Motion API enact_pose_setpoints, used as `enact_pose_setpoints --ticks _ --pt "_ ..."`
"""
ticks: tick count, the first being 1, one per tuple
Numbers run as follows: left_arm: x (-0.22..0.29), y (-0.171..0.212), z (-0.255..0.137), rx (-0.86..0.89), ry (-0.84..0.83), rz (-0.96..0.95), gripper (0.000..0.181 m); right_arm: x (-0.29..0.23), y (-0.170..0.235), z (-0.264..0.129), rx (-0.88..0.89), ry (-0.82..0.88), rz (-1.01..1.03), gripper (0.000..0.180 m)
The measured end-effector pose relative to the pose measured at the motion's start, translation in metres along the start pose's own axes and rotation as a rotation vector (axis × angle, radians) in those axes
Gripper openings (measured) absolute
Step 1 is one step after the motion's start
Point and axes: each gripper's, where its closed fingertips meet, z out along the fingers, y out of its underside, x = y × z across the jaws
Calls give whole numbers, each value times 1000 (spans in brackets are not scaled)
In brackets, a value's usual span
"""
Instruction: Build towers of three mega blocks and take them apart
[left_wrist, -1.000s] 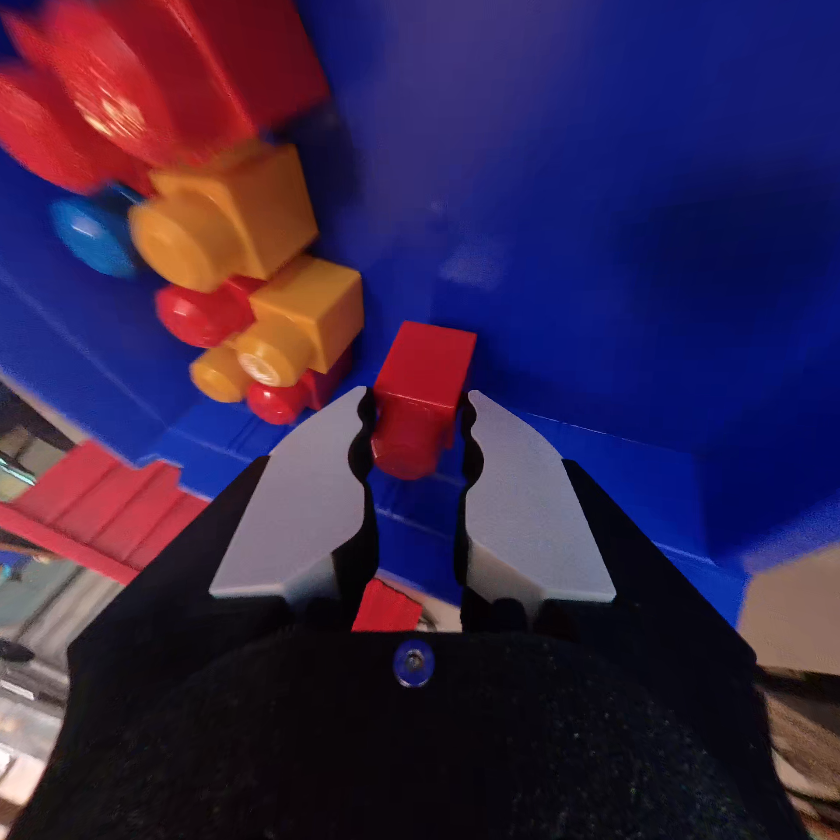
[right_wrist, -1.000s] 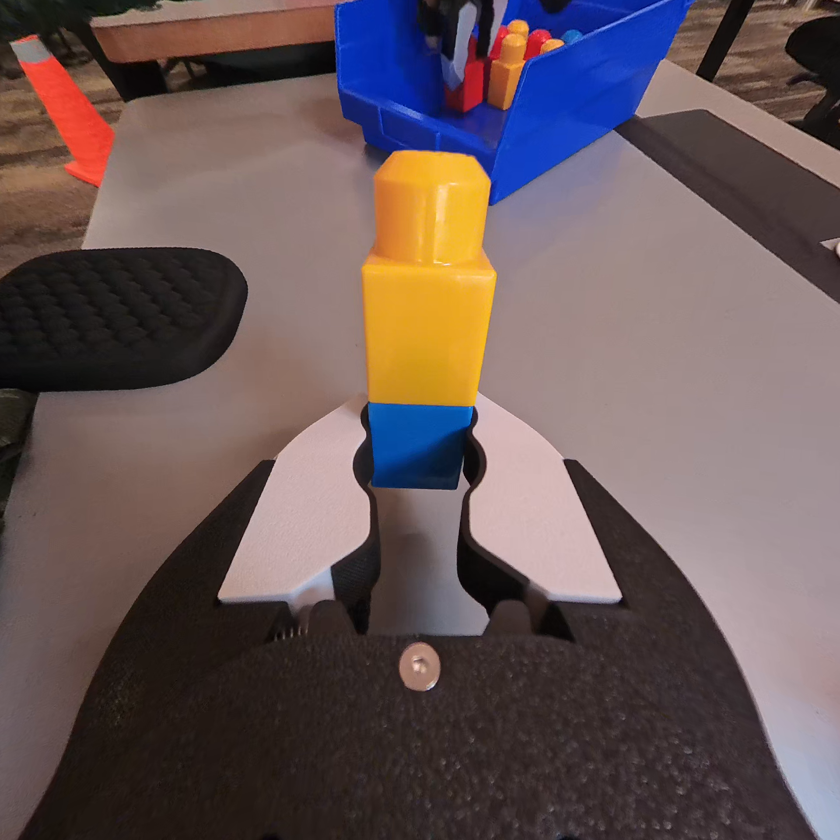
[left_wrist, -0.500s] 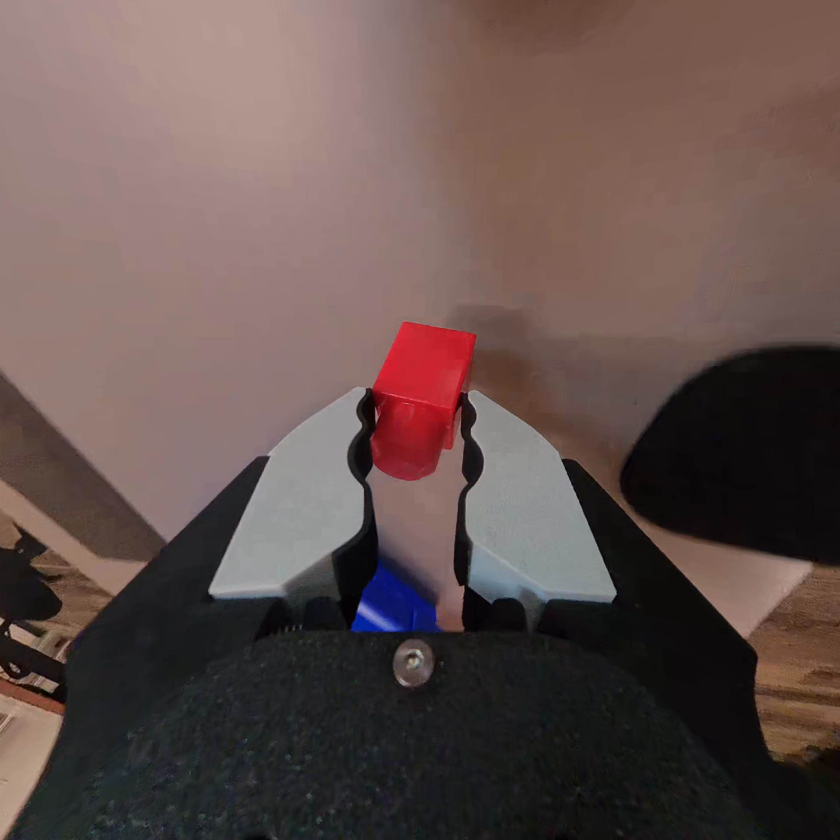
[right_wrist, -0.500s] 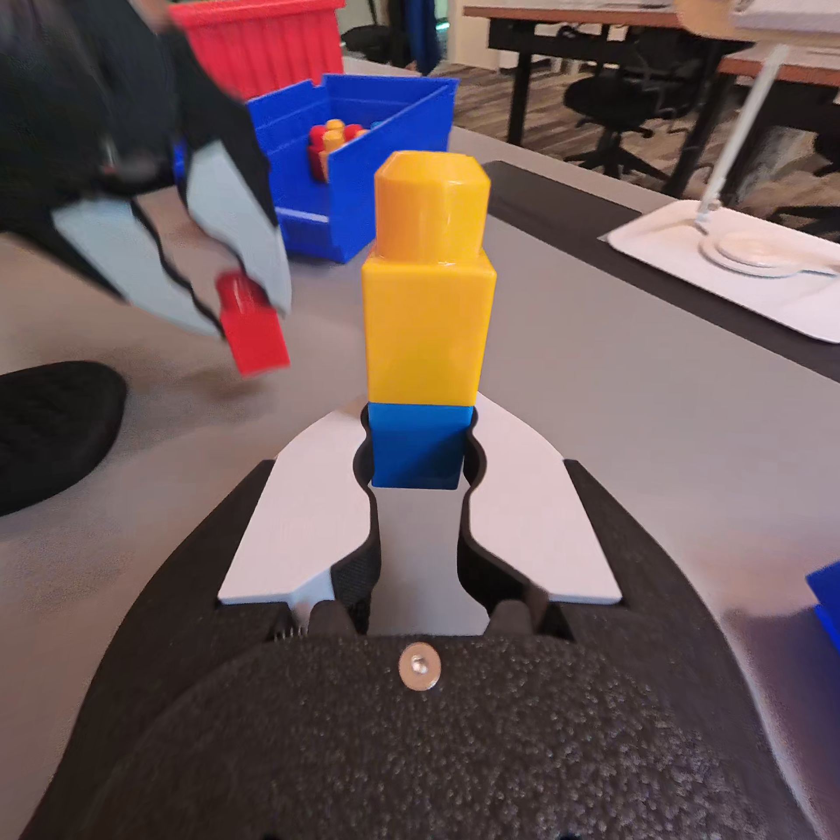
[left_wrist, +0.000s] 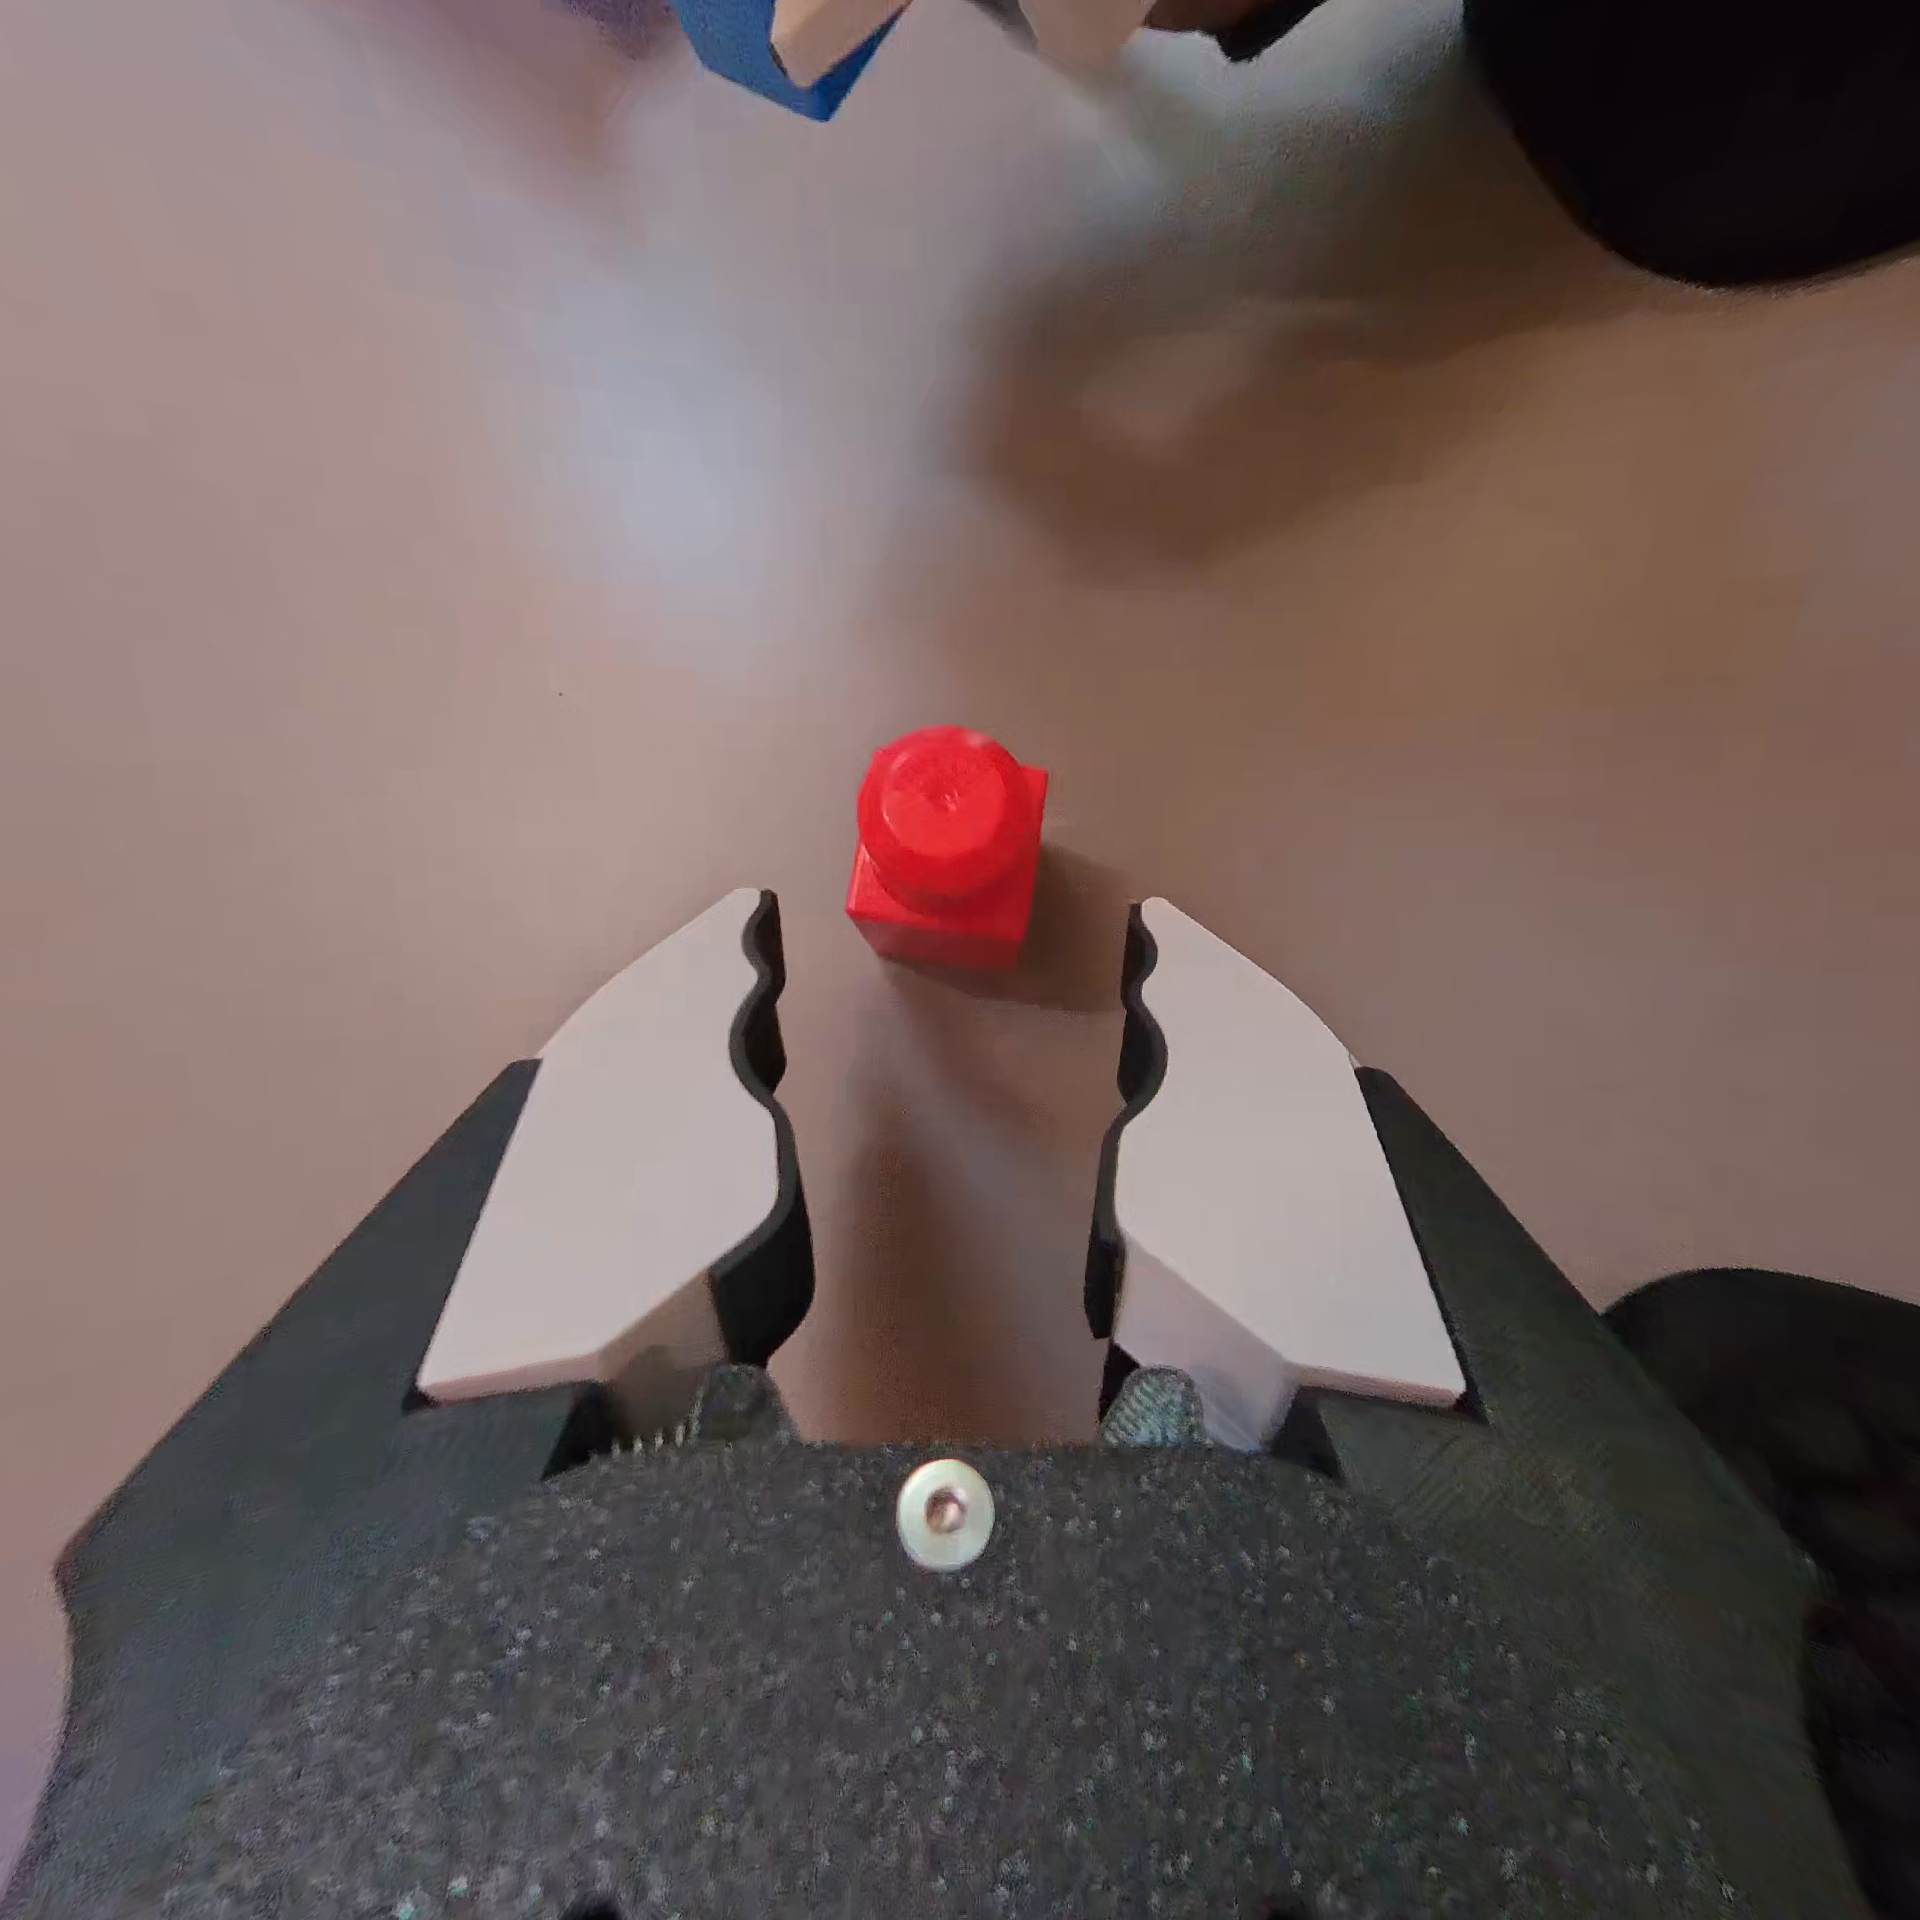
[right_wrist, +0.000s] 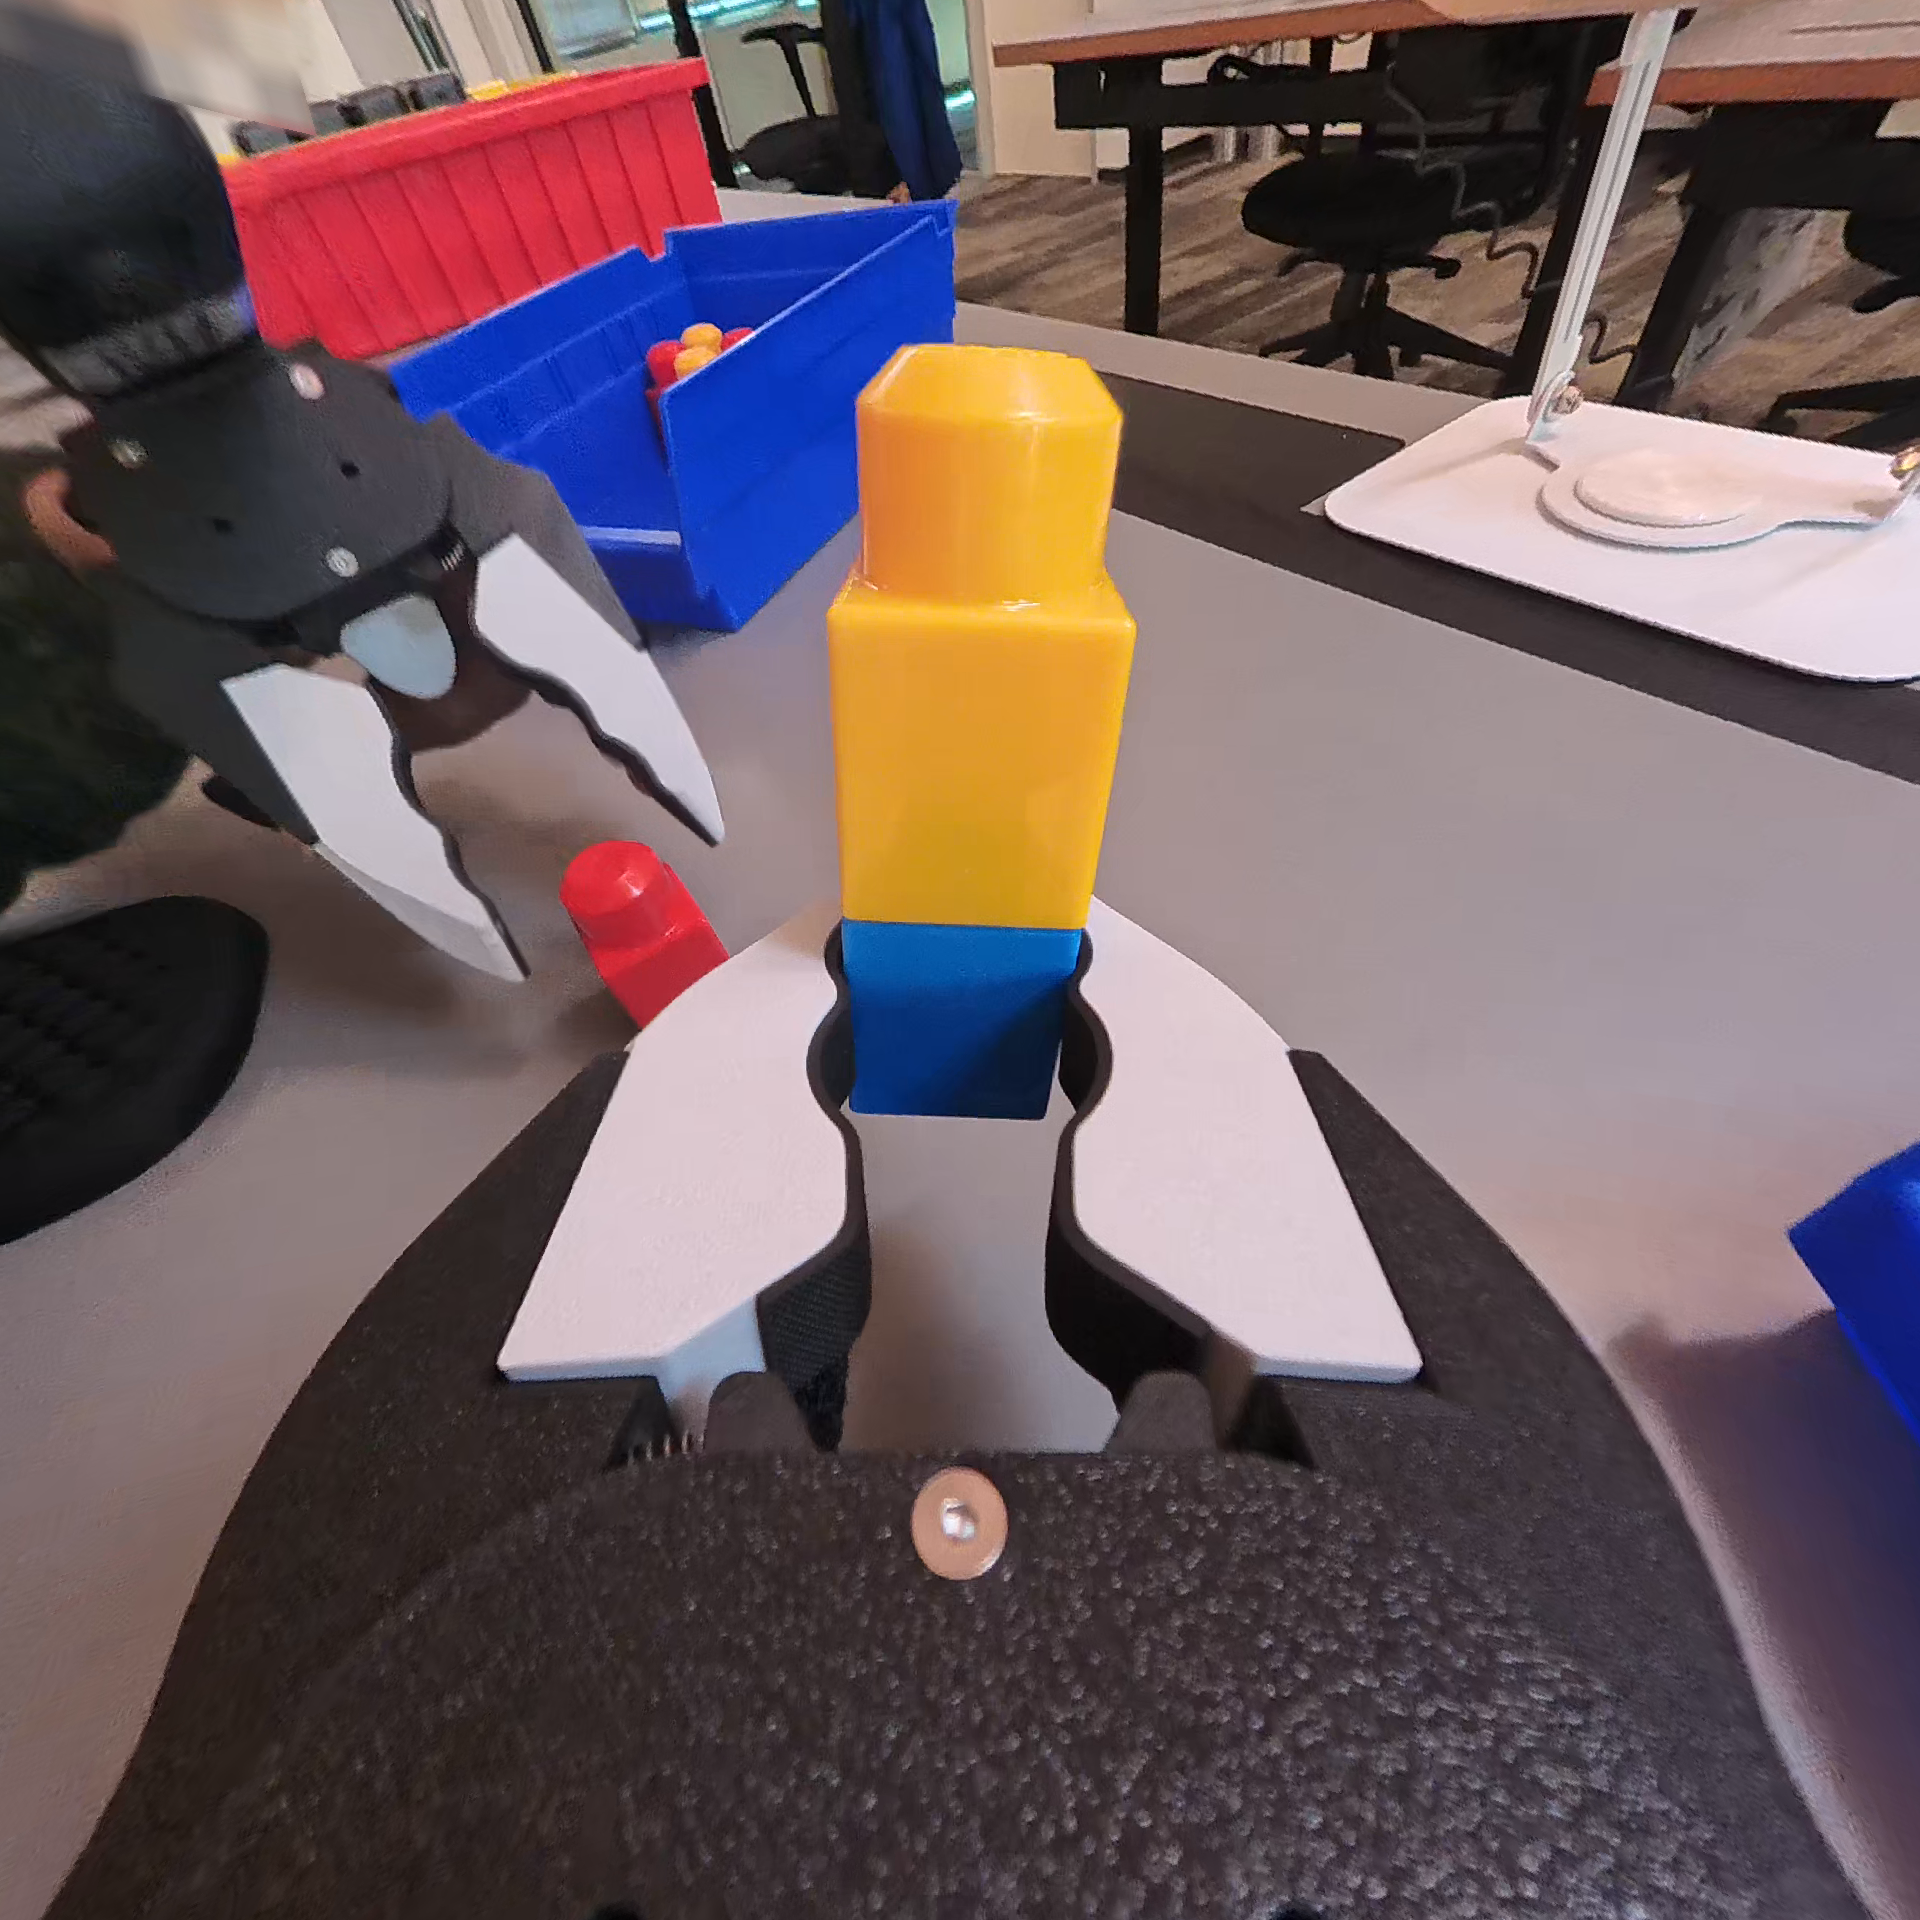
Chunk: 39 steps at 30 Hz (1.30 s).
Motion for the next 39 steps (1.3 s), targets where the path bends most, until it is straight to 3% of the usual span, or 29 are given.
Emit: enact_pose_setpoints --ticks 2,5,7,12,15,27,39 --pt "0 1 8 55 -55 8 58 -2 1 3 0 -16 9 36" --pt "-3 -3 23 34 -121 60 37 -10 5 10 -17 -43 -7 36" --pt "-2 -14 21 35 -111 80 37 -17 7 12 -25 -62 -50 36" --pt "4 -99 -47 397 -26 23 37 -52 10 8 -40 -222 -169 36" --pt "9 -122 -76 471 -32 67 37 -72 25 10 -116 -321 -228 36" --pt "39 -103 -52 399 156 112 37 -102 47 12 -211 -390 -360 35" --pt "37 -86 -43 294 89 158 38 -99 55 16 -259 -327 -388 35"
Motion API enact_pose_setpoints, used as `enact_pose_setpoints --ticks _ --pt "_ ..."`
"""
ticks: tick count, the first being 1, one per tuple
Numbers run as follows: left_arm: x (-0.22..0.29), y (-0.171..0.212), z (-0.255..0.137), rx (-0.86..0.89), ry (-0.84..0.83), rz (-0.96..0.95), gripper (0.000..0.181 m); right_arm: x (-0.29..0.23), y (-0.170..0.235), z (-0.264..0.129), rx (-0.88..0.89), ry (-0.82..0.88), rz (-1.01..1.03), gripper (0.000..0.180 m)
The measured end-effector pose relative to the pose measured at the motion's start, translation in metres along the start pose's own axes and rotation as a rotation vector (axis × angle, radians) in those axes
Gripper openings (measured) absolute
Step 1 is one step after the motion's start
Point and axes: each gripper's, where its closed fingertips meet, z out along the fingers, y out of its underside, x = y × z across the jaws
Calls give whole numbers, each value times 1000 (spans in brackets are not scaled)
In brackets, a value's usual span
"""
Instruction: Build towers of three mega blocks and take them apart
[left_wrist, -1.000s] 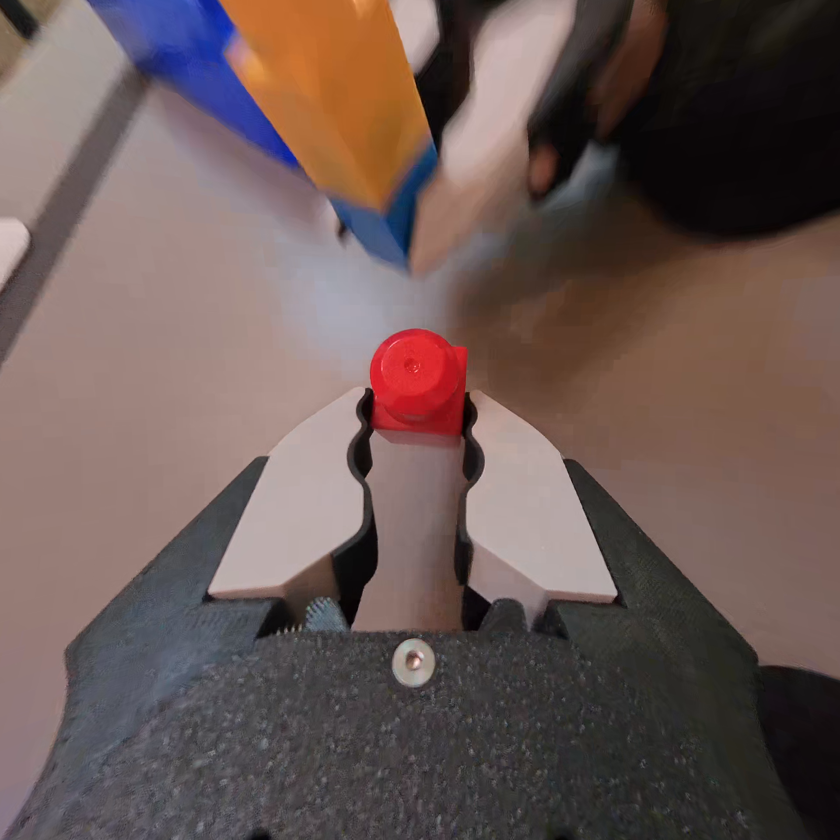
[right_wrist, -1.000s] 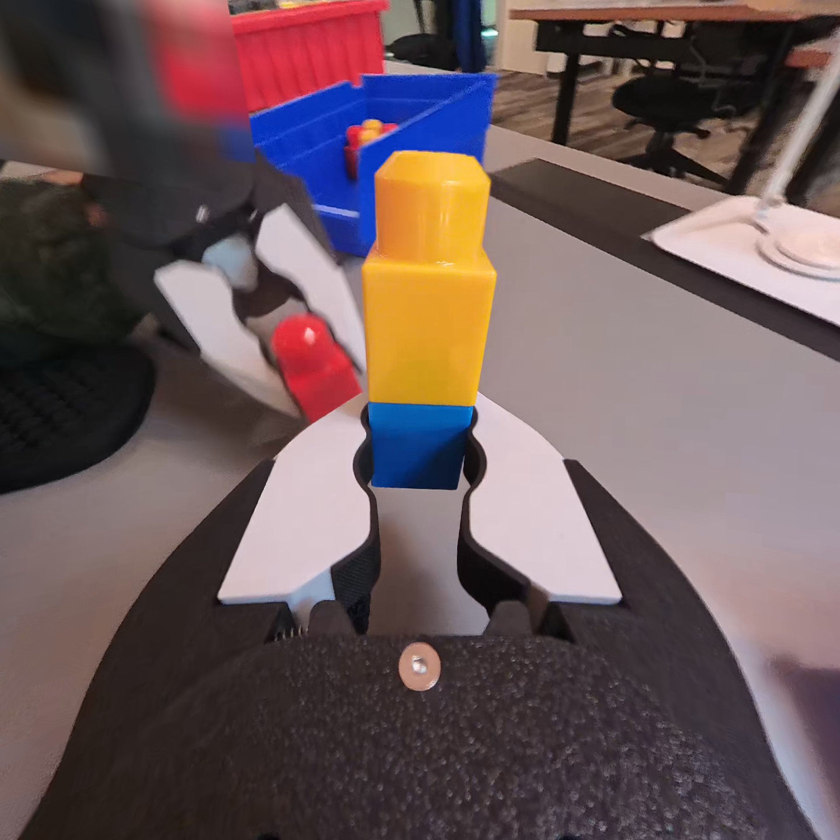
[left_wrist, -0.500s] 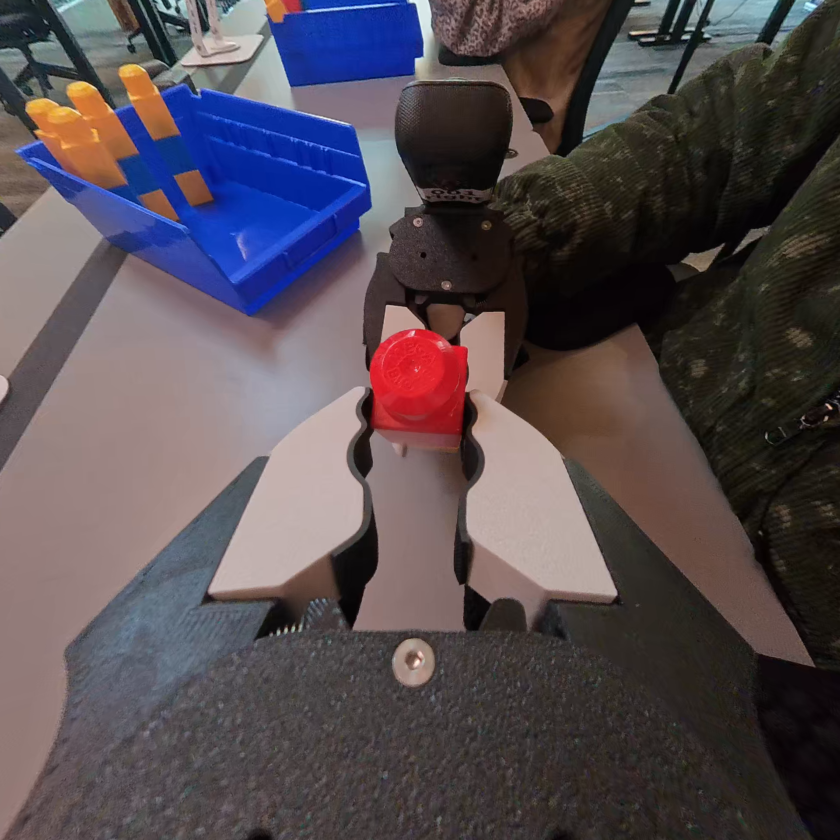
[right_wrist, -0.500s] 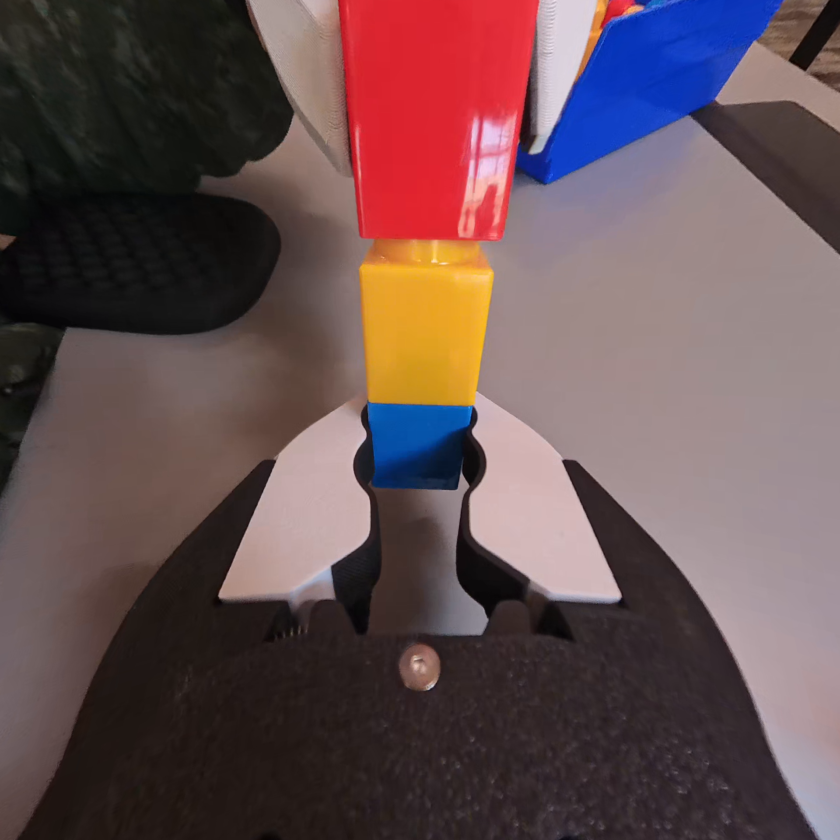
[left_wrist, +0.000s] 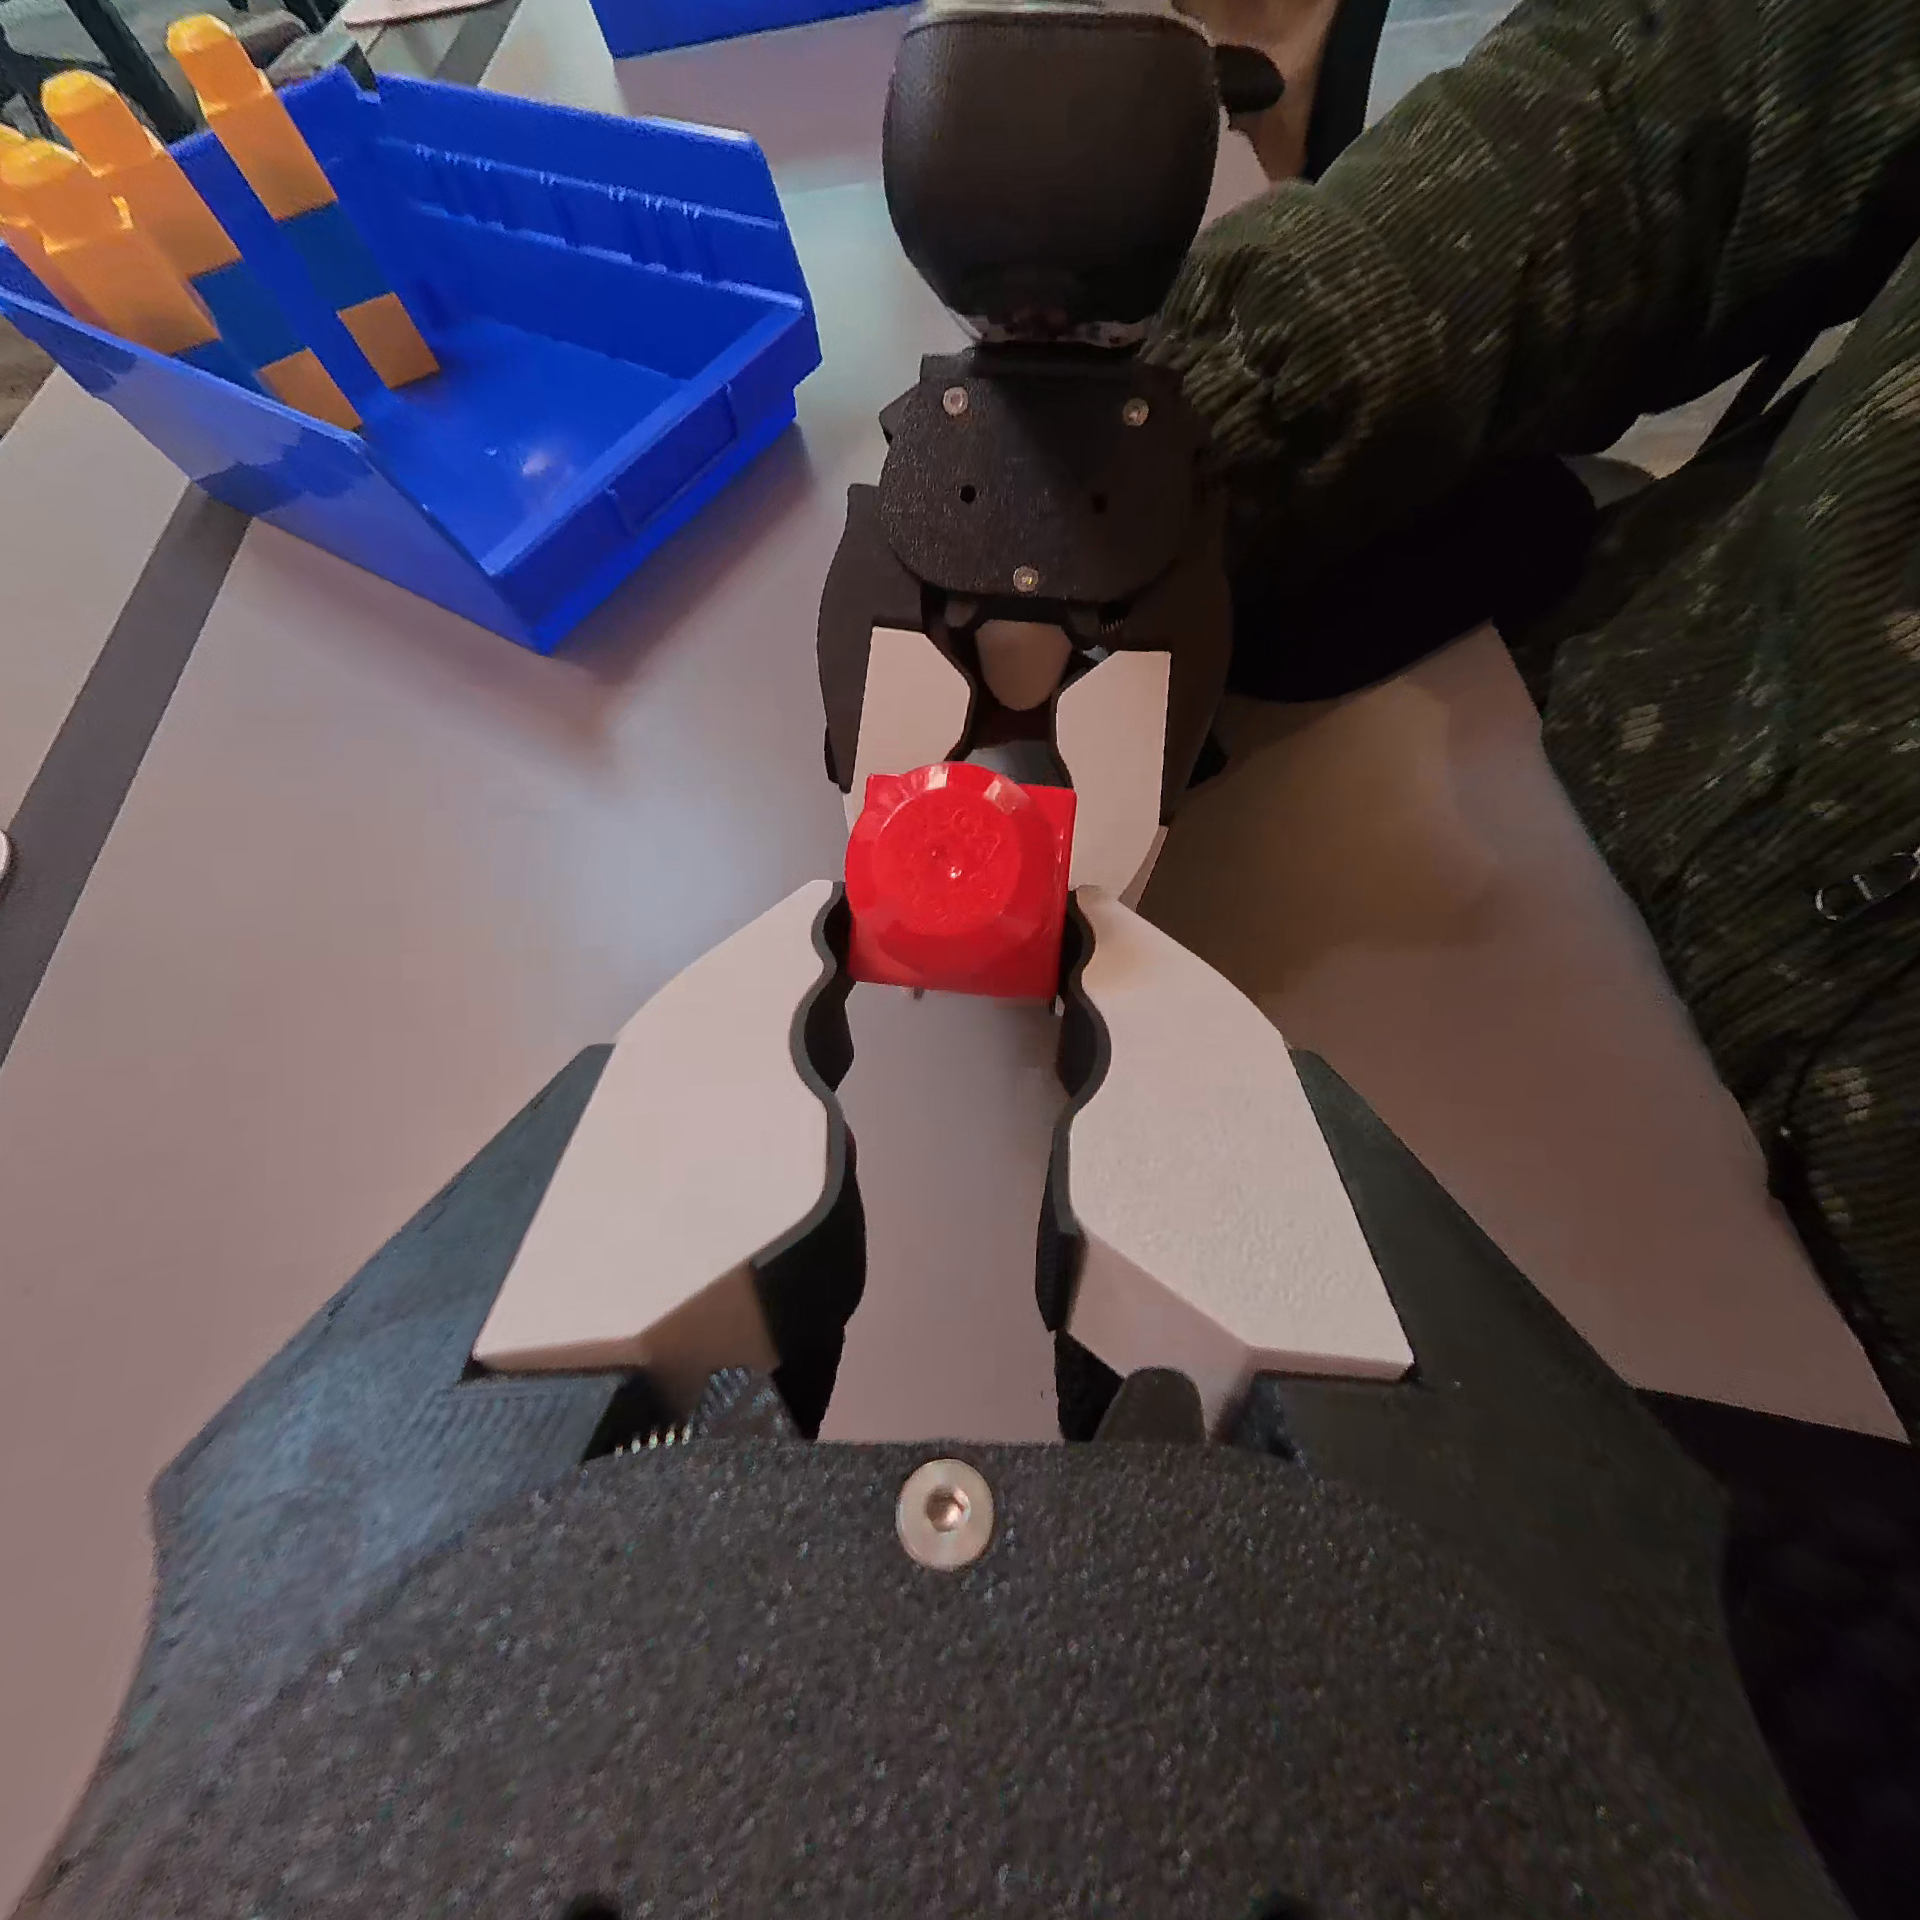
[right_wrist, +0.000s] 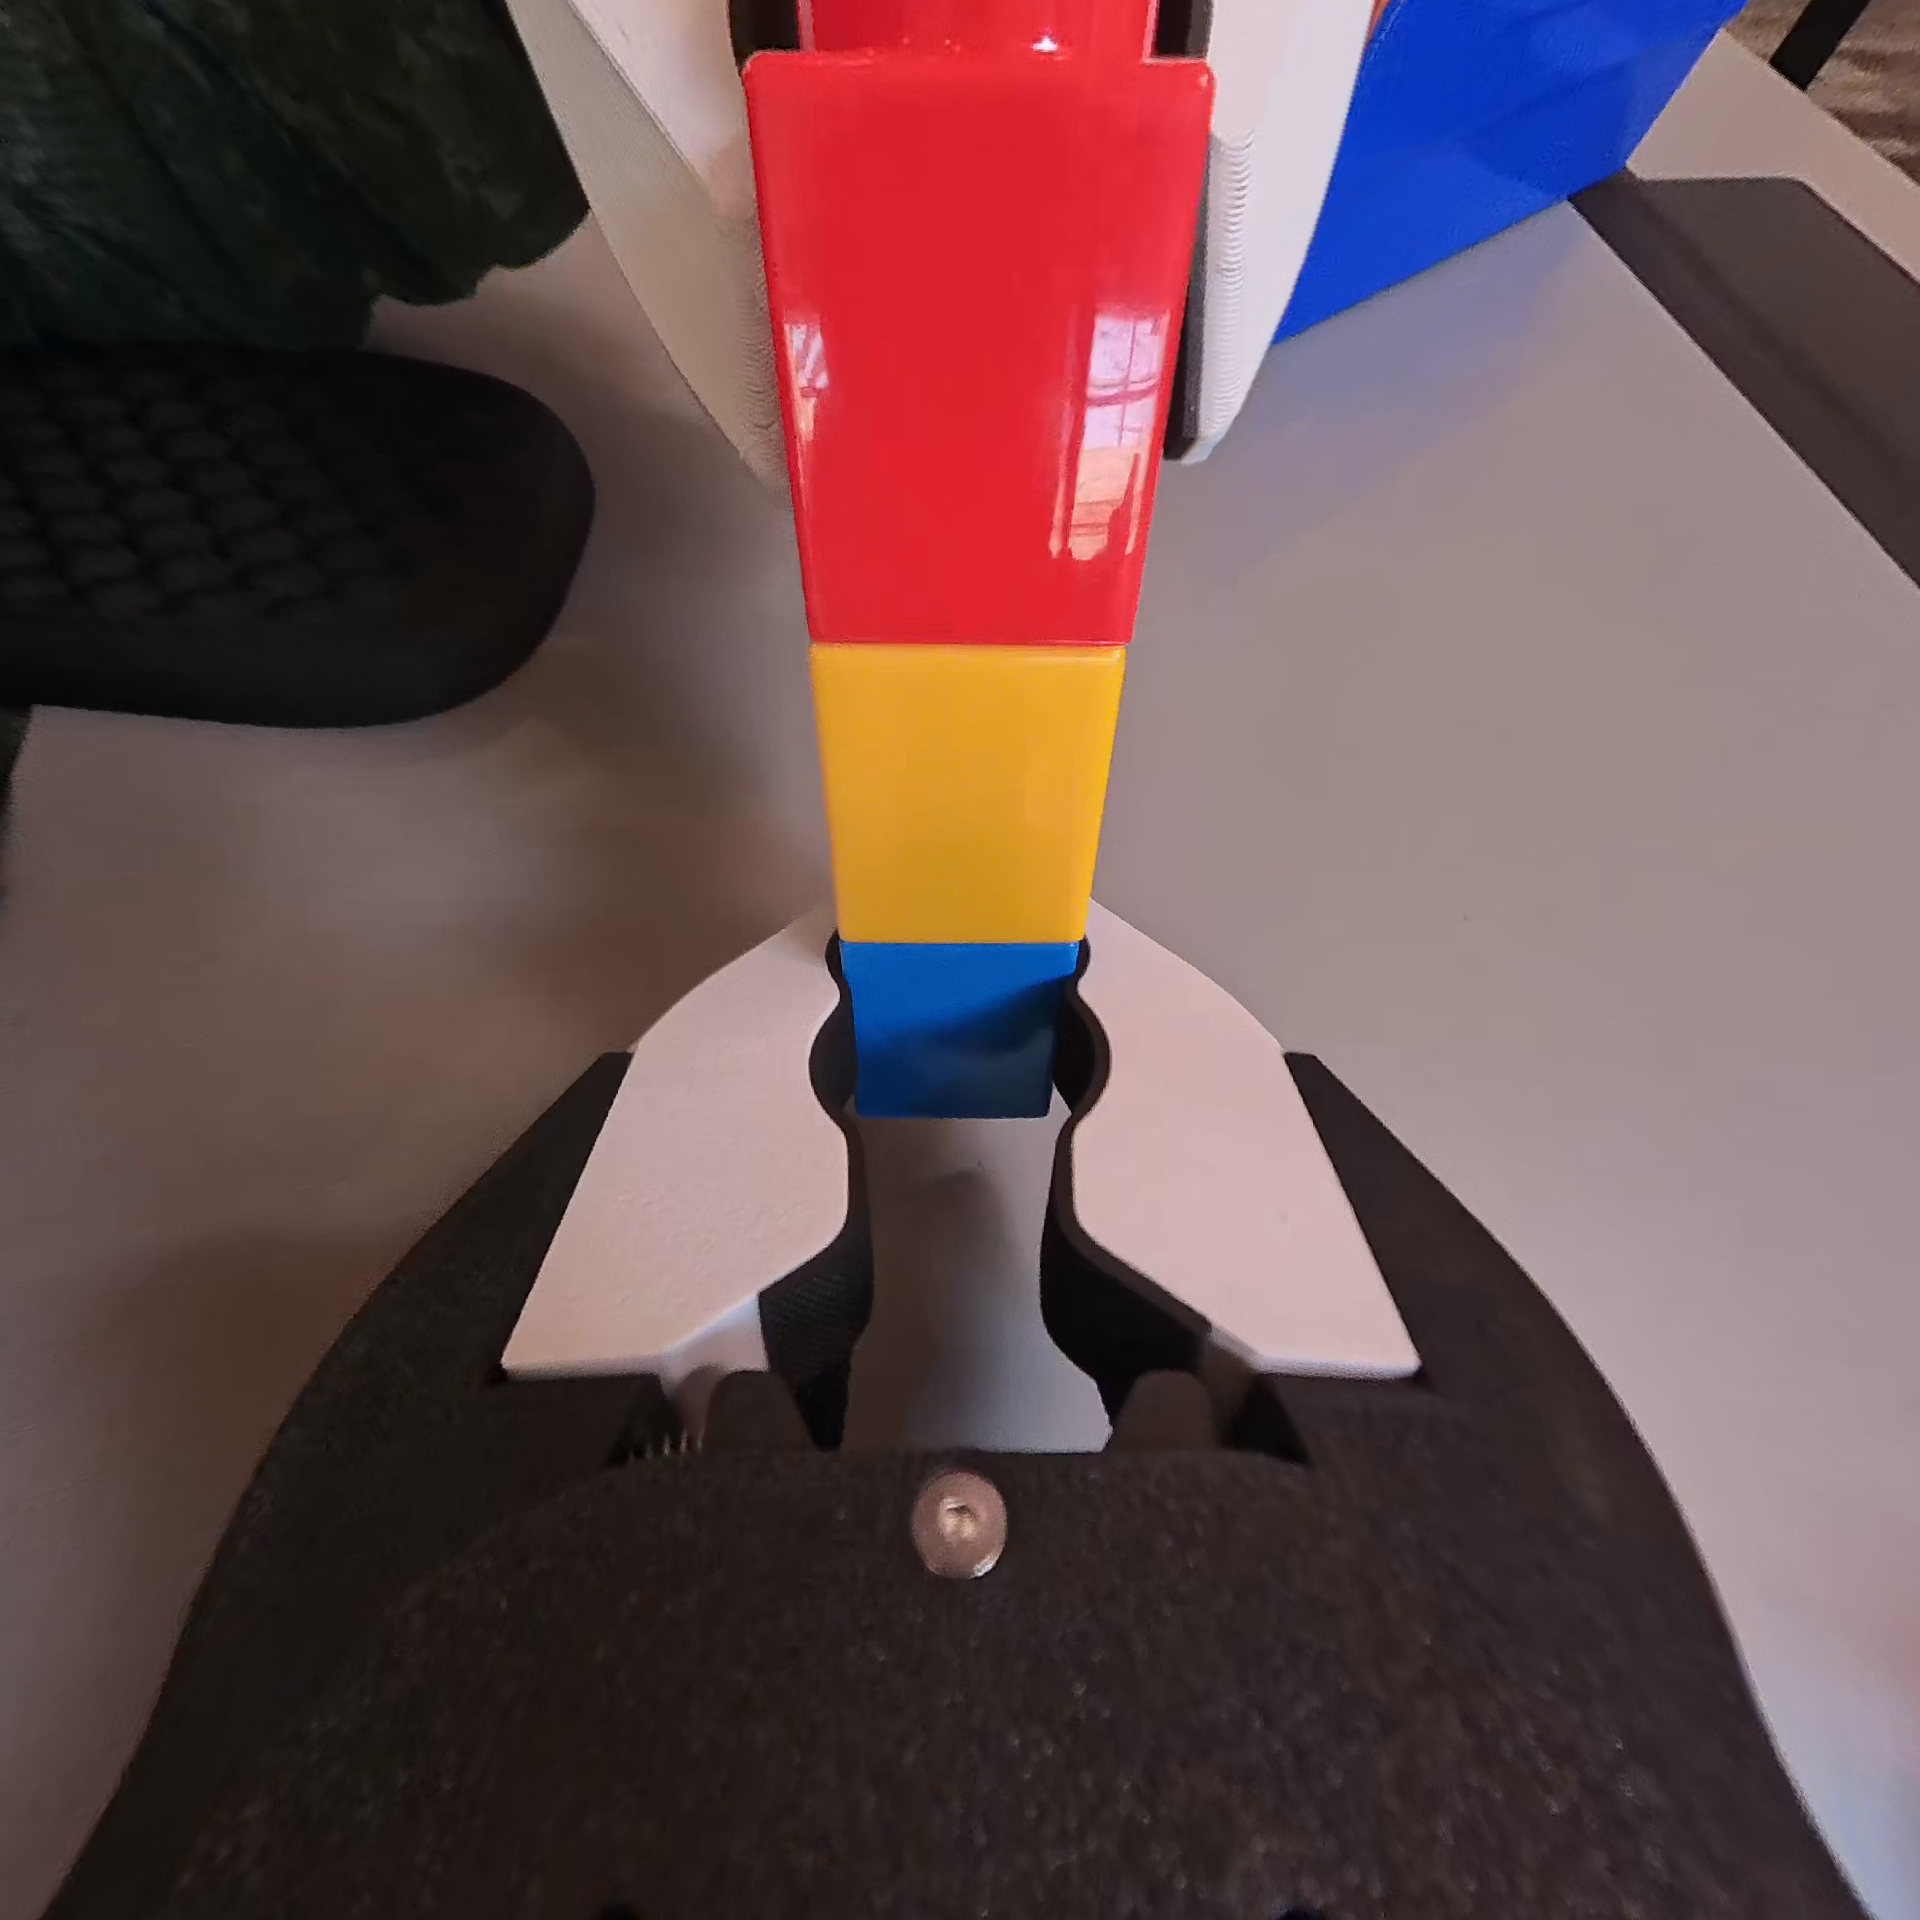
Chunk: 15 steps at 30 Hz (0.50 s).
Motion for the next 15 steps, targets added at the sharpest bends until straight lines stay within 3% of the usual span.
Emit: enact_pose_setpoints --ticks 15 --pt "-4 12 3 -57 -40 -16 38 8 10 3 -60 59 -18 35"
